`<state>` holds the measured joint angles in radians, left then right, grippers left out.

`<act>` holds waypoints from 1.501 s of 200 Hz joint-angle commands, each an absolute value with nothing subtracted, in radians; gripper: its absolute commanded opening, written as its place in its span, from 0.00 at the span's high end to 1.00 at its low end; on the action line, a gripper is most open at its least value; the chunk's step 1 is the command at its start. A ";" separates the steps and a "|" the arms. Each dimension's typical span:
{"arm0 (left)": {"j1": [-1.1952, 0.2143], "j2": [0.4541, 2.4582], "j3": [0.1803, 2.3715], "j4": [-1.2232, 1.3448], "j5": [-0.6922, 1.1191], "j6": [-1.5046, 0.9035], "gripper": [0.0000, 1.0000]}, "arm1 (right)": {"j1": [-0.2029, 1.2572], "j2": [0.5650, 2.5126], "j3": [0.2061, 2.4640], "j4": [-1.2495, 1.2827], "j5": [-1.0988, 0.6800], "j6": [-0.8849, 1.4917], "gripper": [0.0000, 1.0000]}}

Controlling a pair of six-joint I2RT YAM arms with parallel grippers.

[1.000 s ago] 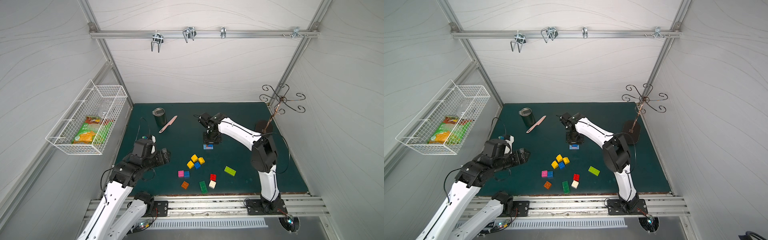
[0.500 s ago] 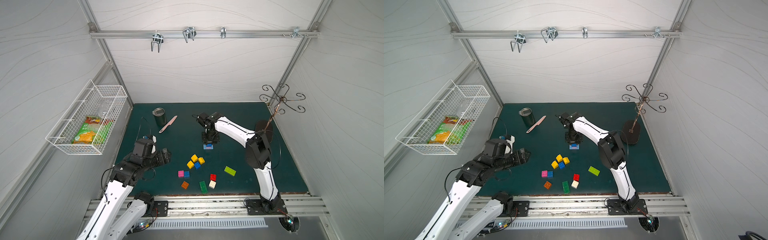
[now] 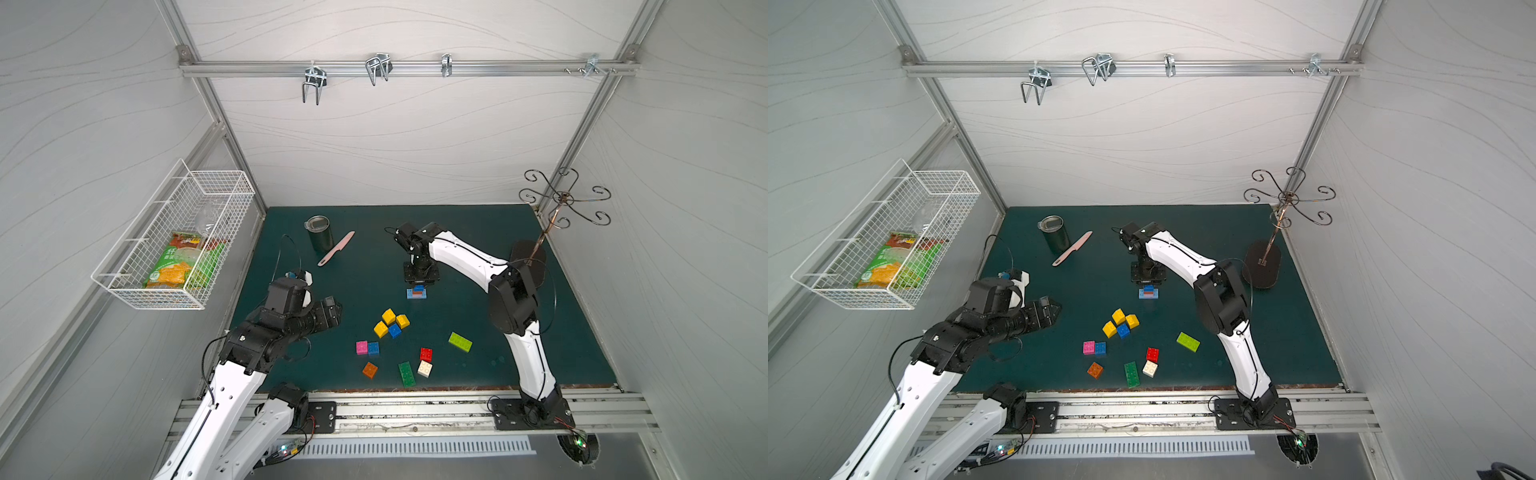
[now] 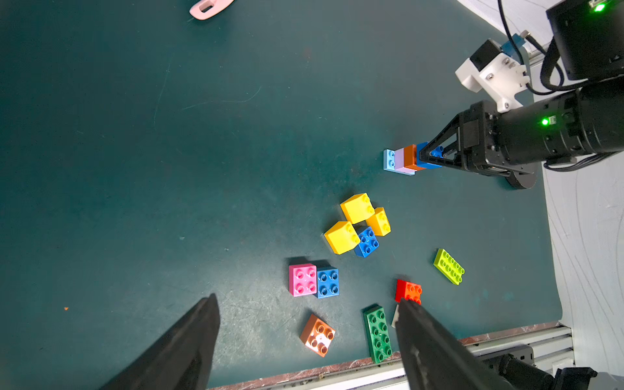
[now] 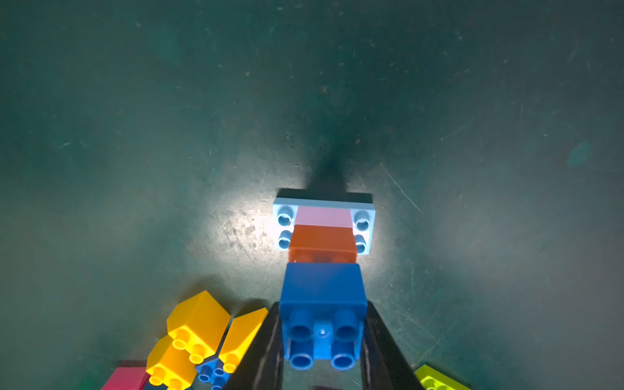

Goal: Assemble the number 1 with lego
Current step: Assemble the lego brick with the lego brick.

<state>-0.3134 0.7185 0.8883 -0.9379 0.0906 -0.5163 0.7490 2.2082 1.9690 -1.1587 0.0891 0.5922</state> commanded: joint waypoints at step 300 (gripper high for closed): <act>-0.302 0.704 0.897 -0.907 0.094 -0.511 0.12 | 0.751 2.184 2.005 -1.230 0.063 0.587 0.43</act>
